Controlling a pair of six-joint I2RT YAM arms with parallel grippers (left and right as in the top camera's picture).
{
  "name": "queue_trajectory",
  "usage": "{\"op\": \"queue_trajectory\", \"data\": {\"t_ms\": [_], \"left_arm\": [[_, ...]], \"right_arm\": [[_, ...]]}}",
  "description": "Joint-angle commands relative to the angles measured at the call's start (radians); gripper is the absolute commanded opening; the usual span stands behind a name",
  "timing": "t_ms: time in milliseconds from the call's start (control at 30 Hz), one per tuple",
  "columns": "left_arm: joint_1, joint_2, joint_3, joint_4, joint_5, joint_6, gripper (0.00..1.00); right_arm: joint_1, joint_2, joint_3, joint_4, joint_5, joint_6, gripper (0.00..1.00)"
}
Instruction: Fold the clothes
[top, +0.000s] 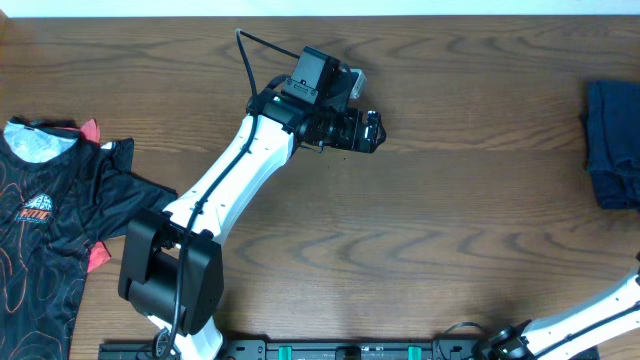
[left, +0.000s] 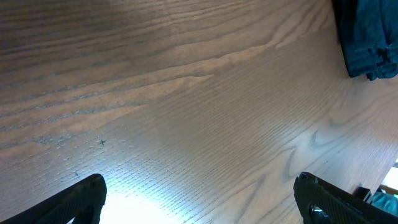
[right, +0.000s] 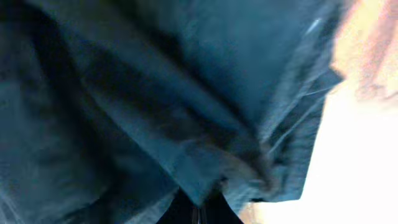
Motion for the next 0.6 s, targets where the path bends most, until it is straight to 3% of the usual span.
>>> {"op": "queue_trajectory", "data": {"t_ms": [0, 300, 567], "left_arm": [[0.0, 0.01, -0.014, -0.003, 0.006, 0.018, 0.98], [0.0, 0.019, -0.014, 0.001, 0.006, 0.021, 0.98], [0.0, 0.02, -0.014, 0.0, 0.006, 0.021, 0.98]], "right_arm": [[-0.011, -0.087, 0.014, 0.019, -0.048, 0.015, 0.01], [0.046, -0.184, 0.014, 0.063, -0.233, 0.008, 0.01], [0.238, -0.079, 0.013, 0.03, -0.021, 0.015, 0.01]]}}
